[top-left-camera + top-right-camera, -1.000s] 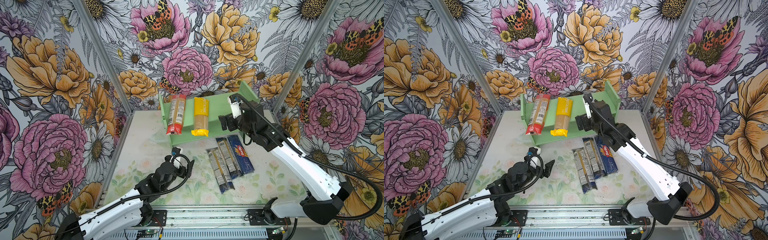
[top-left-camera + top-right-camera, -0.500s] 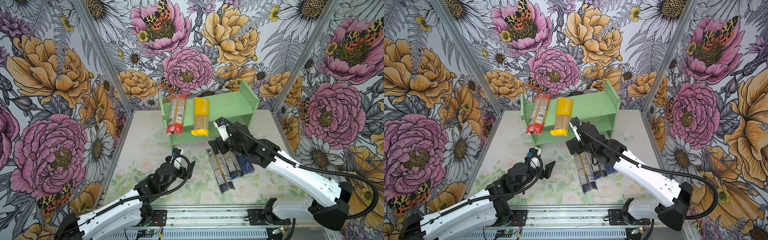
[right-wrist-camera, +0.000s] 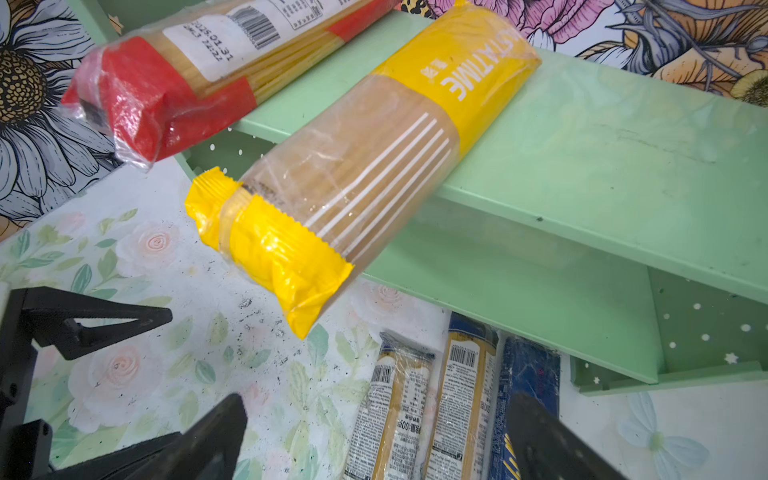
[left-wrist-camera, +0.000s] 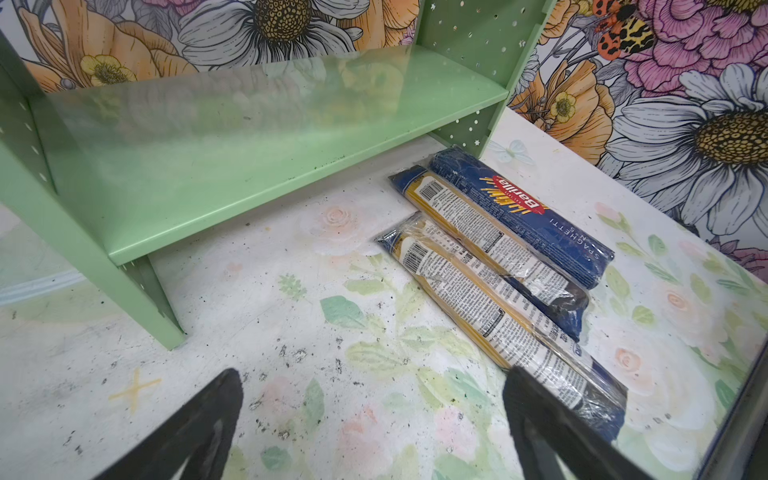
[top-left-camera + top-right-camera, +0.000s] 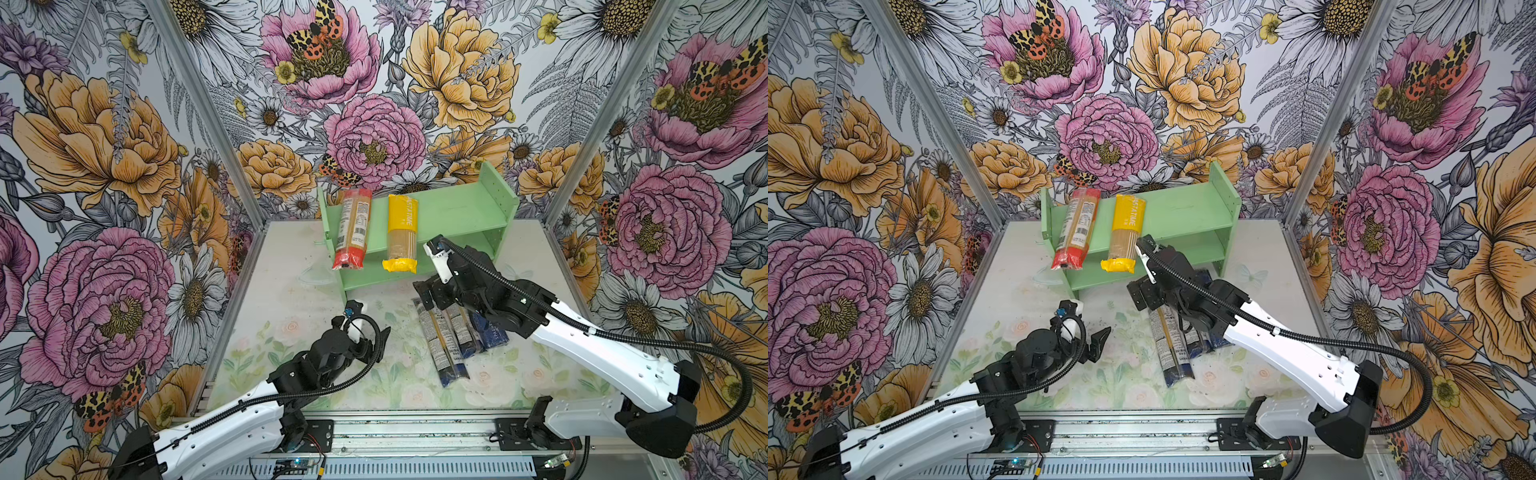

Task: Place and organize the pasta boxes and bags onto the shelf
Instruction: 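Withdraw the right gripper from the shelf toward the packs on the table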

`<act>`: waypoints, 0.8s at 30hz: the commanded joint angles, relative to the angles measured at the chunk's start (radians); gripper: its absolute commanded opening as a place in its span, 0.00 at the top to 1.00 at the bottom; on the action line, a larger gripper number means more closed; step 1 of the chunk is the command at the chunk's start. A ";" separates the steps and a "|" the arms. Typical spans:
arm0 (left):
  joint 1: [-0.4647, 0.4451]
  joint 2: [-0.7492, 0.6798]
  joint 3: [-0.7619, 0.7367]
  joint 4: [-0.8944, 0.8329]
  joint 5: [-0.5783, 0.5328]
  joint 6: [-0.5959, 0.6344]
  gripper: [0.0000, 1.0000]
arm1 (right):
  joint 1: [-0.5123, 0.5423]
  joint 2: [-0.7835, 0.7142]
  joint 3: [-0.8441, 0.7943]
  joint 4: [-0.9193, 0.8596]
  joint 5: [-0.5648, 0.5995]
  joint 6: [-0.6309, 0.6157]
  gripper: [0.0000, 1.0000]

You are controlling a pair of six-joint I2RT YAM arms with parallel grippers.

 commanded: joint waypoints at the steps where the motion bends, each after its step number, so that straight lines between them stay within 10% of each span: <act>1: -0.008 -0.013 -0.018 -0.002 -0.013 -0.020 0.01 | 0.005 0.029 0.062 0.022 0.042 -0.019 0.01; 24: -0.008 -0.050 -0.054 -0.010 -0.026 -0.019 0.01 | -0.081 0.137 0.182 0.041 0.095 -0.047 0.01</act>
